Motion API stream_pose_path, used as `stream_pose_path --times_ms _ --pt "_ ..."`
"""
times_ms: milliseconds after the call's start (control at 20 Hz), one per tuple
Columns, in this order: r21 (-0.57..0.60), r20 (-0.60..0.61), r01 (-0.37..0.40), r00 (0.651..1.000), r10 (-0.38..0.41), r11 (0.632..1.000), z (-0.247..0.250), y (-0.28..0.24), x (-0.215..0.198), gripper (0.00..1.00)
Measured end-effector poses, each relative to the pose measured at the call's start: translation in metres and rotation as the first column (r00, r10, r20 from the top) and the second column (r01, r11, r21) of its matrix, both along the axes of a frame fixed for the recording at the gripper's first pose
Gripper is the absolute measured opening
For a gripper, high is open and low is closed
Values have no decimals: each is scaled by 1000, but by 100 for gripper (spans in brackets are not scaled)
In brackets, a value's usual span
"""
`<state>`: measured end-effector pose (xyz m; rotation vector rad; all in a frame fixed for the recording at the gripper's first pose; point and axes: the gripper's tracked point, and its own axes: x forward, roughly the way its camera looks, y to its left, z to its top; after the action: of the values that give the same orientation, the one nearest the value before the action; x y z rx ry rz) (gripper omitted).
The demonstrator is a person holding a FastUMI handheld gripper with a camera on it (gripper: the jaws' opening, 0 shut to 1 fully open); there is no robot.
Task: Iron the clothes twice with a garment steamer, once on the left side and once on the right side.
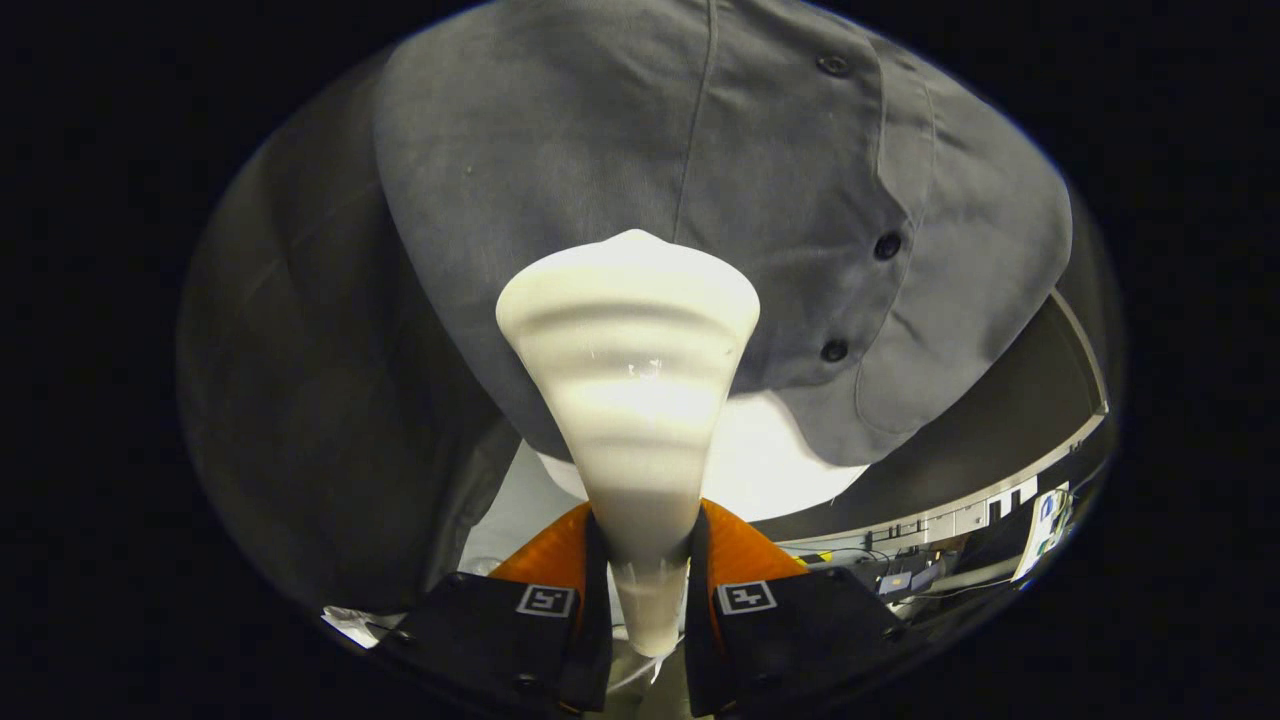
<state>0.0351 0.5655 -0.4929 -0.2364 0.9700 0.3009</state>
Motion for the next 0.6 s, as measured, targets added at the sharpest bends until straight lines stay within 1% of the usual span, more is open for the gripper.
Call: stream_pose_path --times_ms 150,250,450,600 --pt "1 -33 3 999 -3 1000 -23 -15 -9 38" --pt "11 -51 13 999 -13 1000 -24 -20 -19 38" --pt "28 -57 32 998 -31 999 -6 -33 -27 38" --pt "55 -23 52 998 -50 997 19 -59 -24 38"
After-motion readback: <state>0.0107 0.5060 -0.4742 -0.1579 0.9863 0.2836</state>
